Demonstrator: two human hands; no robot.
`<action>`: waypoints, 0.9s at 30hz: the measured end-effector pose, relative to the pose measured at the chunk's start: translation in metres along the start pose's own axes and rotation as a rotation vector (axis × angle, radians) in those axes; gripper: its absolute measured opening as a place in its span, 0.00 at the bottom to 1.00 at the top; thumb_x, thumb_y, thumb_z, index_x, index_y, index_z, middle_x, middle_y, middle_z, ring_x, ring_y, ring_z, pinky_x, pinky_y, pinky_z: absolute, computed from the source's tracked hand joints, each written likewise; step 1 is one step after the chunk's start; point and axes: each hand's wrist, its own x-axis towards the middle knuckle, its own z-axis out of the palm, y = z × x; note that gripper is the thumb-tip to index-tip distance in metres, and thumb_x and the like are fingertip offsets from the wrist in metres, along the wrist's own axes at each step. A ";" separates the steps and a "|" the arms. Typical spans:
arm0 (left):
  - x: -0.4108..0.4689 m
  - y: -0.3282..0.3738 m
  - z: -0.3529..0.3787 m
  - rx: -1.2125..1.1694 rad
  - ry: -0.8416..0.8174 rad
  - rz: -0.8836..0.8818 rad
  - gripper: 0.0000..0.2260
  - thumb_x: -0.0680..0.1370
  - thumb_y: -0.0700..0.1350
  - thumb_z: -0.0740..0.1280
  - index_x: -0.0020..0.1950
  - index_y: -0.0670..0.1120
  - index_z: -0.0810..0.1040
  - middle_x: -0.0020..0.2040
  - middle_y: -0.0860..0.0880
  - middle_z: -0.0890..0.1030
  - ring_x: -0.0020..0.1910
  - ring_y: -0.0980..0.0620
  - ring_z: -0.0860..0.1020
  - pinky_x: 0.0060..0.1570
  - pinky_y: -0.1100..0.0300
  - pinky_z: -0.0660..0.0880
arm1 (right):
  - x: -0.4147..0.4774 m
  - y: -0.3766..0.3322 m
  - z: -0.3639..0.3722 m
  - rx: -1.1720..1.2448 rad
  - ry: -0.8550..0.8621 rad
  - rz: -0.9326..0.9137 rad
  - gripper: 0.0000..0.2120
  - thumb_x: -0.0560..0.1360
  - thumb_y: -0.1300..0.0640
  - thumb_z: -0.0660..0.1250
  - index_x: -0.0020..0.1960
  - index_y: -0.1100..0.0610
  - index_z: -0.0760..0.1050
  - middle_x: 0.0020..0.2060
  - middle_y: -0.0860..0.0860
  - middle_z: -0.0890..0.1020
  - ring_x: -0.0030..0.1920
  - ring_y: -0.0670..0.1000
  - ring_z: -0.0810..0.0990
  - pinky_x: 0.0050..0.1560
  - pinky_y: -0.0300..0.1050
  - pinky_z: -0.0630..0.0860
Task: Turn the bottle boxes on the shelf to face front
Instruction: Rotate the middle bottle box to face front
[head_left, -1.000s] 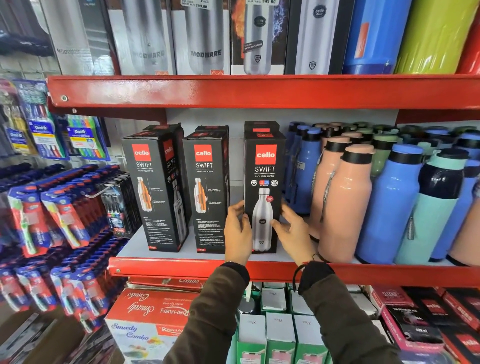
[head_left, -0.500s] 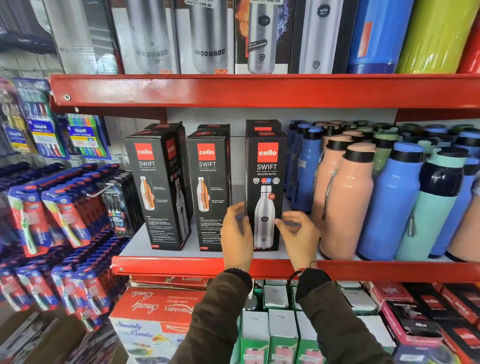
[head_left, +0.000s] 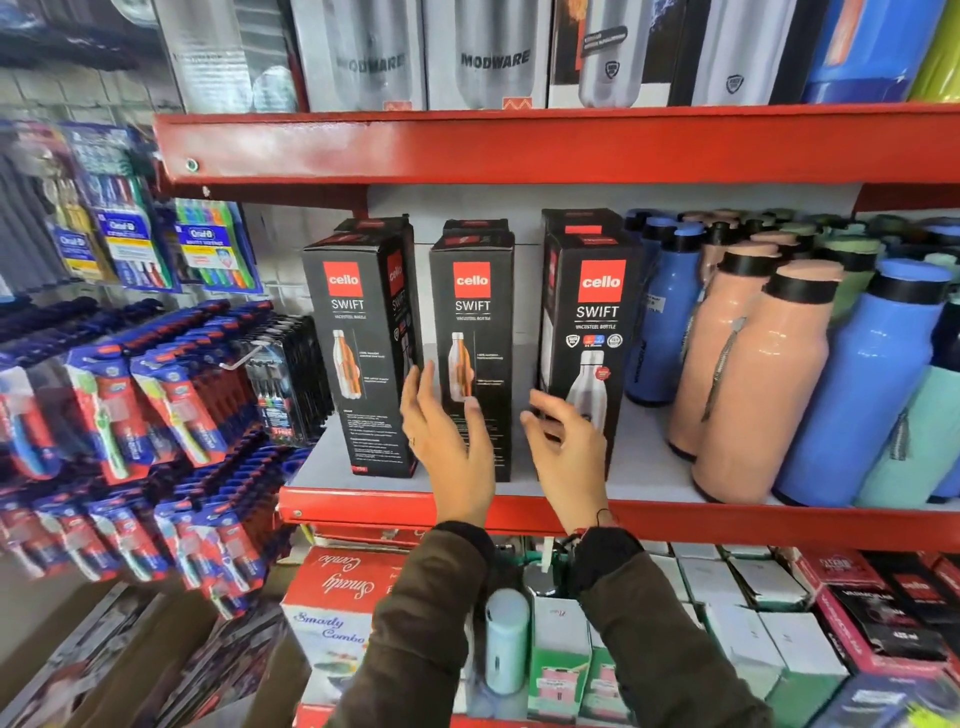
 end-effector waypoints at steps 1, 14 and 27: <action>0.004 -0.004 -0.004 -0.040 -0.045 -0.040 0.24 0.84 0.47 0.61 0.80 0.47 0.62 0.80 0.47 0.61 0.80 0.50 0.60 0.77 0.53 0.58 | -0.001 0.000 0.006 -0.008 -0.022 0.011 0.17 0.79 0.60 0.68 0.67 0.58 0.76 0.57 0.49 0.82 0.51 0.31 0.80 0.51 0.24 0.74; 0.019 -0.023 -0.032 -0.393 -0.369 -0.335 0.23 0.84 0.57 0.53 0.76 0.52 0.72 0.72 0.55 0.76 0.73 0.61 0.72 0.78 0.53 0.65 | -0.014 -0.013 0.046 -0.008 0.033 0.106 0.28 0.71 0.51 0.77 0.69 0.51 0.73 0.55 0.34 0.81 0.54 0.29 0.78 0.57 0.27 0.74; 0.018 -0.026 -0.046 -0.513 -0.241 -0.245 0.18 0.84 0.55 0.59 0.64 0.49 0.83 0.60 0.50 0.86 0.63 0.53 0.83 0.66 0.48 0.78 | -0.008 -0.026 0.051 -0.107 0.186 0.091 0.40 0.58 0.38 0.79 0.66 0.46 0.70 0.55 0.41 0.82 0.56 0.42 0.81 0.57 0.42 0.80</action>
